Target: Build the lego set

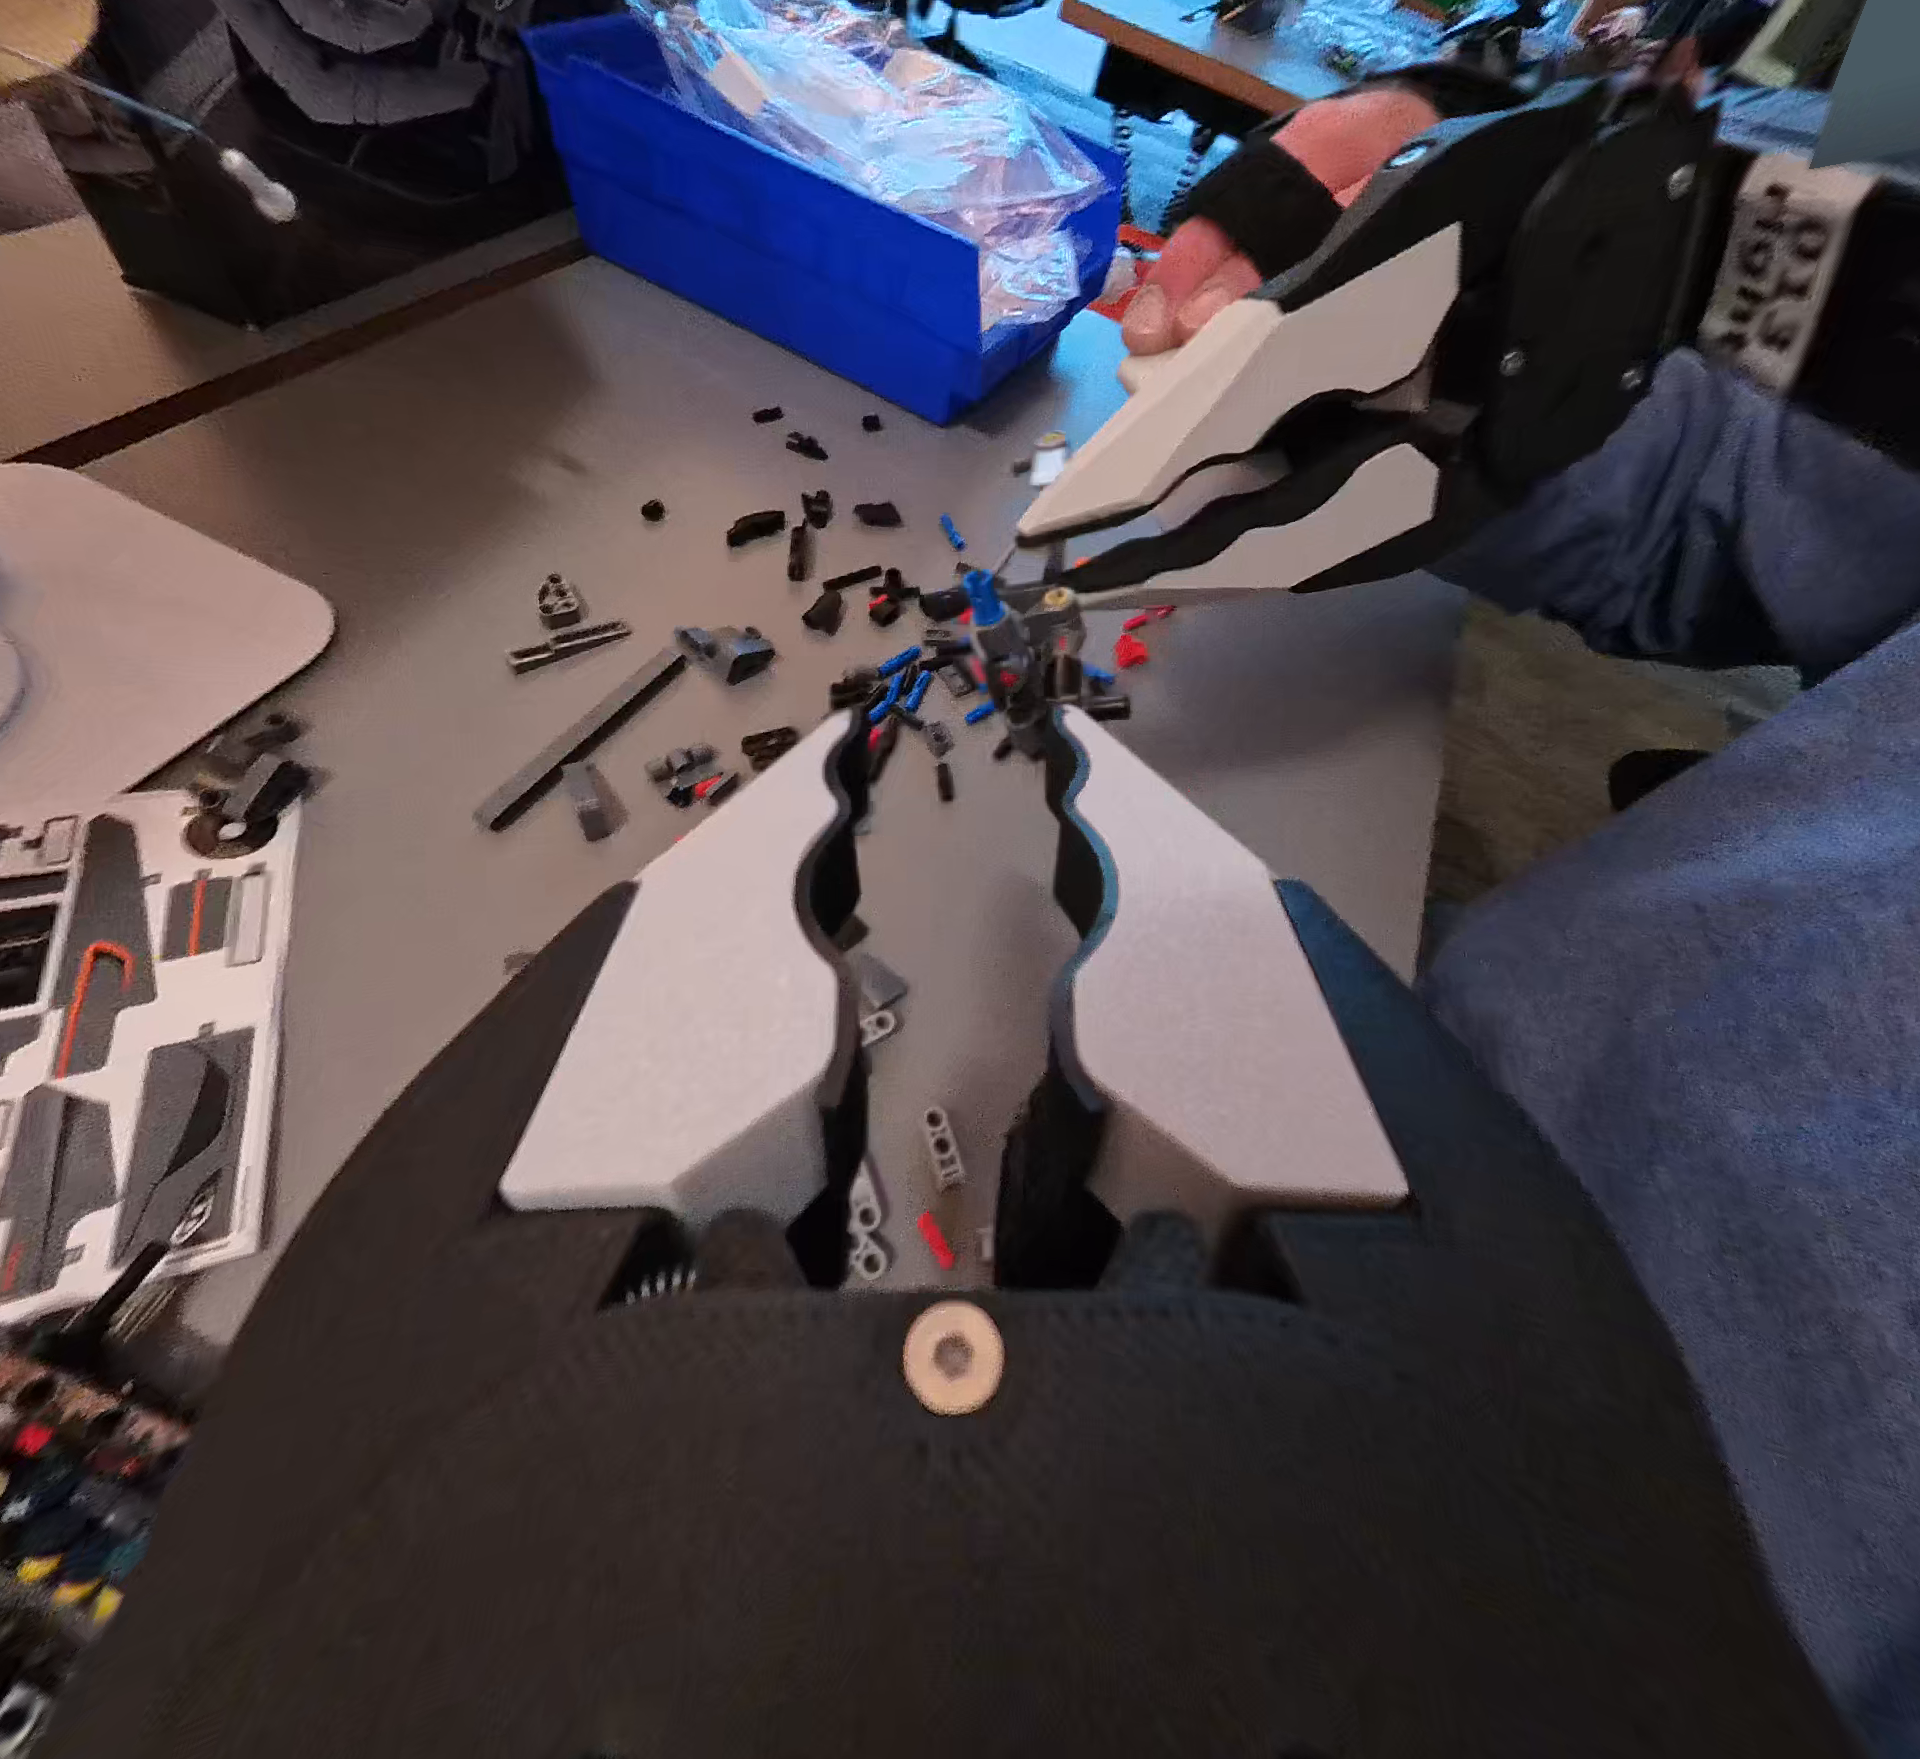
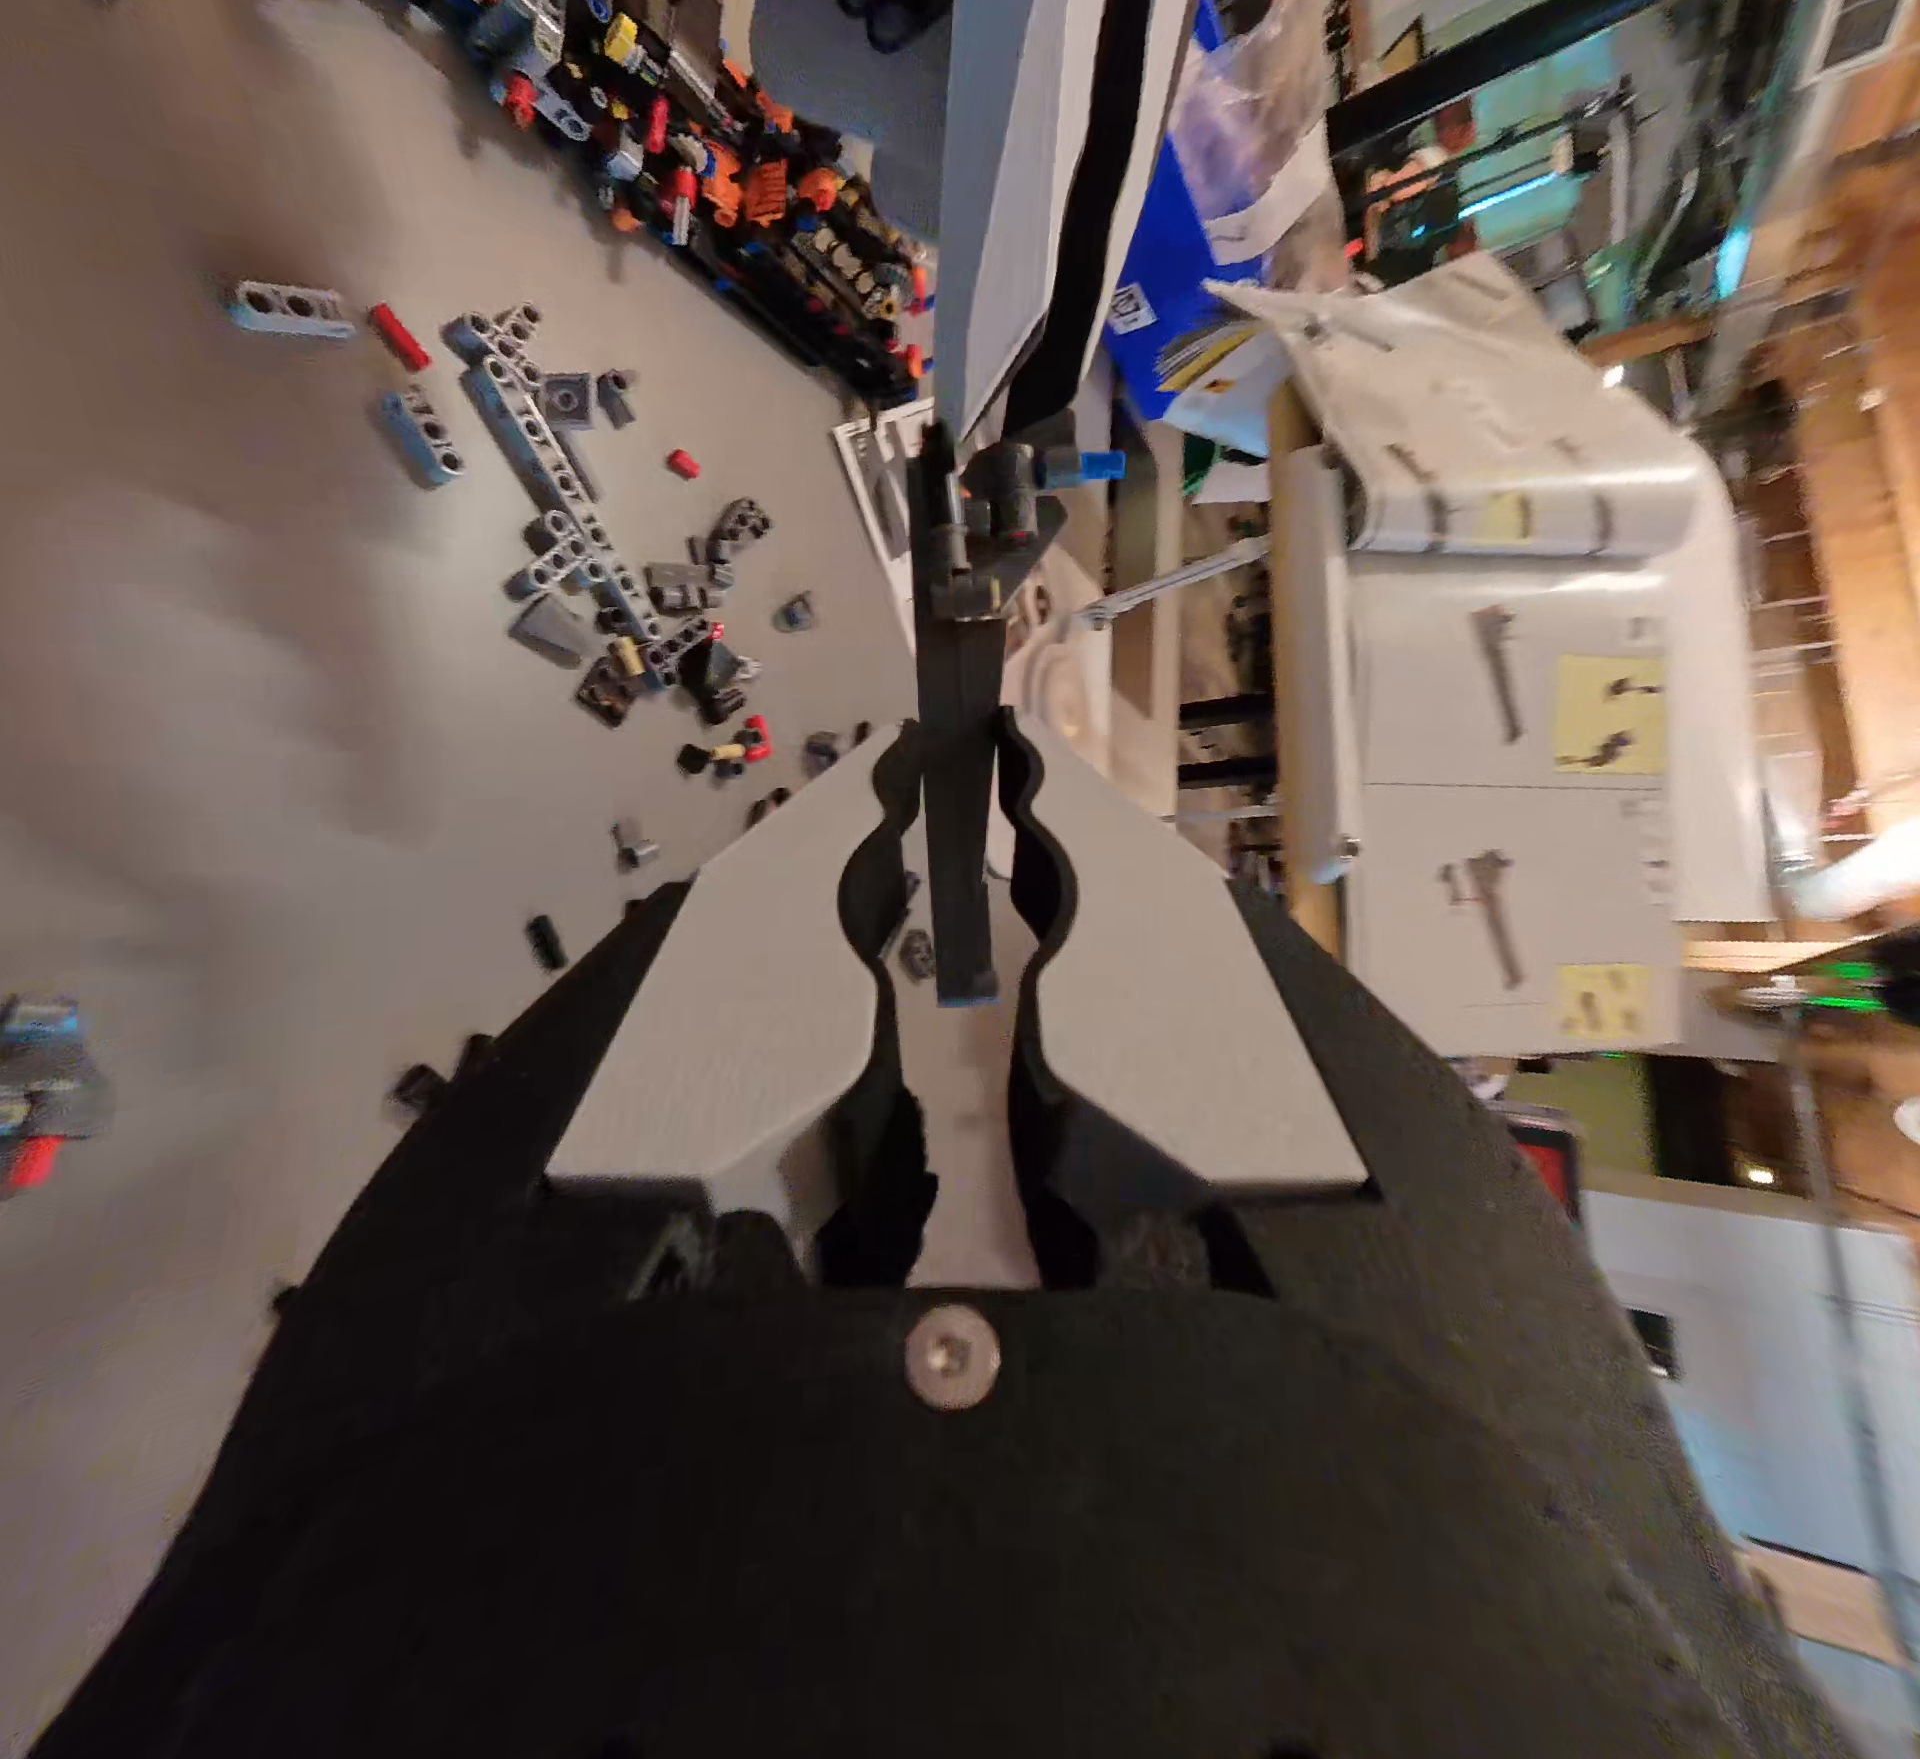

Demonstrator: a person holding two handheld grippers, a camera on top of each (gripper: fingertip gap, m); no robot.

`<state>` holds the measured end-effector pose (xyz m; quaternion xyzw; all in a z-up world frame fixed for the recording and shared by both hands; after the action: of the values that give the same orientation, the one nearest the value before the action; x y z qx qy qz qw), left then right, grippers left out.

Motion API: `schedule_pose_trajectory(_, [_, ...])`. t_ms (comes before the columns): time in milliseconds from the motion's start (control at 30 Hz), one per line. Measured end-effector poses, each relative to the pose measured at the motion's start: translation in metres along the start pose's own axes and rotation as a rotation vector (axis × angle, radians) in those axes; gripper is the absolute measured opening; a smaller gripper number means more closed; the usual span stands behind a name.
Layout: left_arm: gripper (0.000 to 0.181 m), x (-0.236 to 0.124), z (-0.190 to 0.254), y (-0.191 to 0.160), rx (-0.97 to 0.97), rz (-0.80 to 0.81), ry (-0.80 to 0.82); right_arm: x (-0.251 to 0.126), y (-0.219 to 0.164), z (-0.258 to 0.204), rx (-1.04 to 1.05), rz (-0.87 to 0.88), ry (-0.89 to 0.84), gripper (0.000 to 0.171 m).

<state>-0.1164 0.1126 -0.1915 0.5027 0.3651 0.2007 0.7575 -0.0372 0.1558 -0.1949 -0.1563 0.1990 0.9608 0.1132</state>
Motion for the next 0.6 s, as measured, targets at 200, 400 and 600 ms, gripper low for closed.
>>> schedule_pose_trajectory(200, [0.019, 0.003, 0.011, 0.013, -0.028, 0.063, -0.106, -0.005, 0.005, 0.009, -0.062, -0.006, -0.060, 0.011])
schedule_pose_trajectory(400, [0.005, 0.005, 0.016, 0.021, -0.011, 0.095, -0.129, -0.007, 0.007, 0.013, -0.101, -0.003, -0.097, 0.012])
schedule_pose_trajectory(600, [0.004, 0.005, 0.017, 0.025, 0.096, 0.080, -0.057, -0.012, 0.007, 0.016, 0.003, 0.023, -0.020, 0.015])
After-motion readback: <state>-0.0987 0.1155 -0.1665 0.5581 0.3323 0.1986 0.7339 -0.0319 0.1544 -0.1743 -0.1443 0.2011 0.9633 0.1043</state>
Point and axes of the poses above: each gripper's, where its closed fingertips meet, x out along the fingers, y out of its top, z = x × y across the jaws, the point moved 3 cm from there along -x, back along the fingers, and after that the axes turned 4 degrees about -y, right-handed, at the moved point
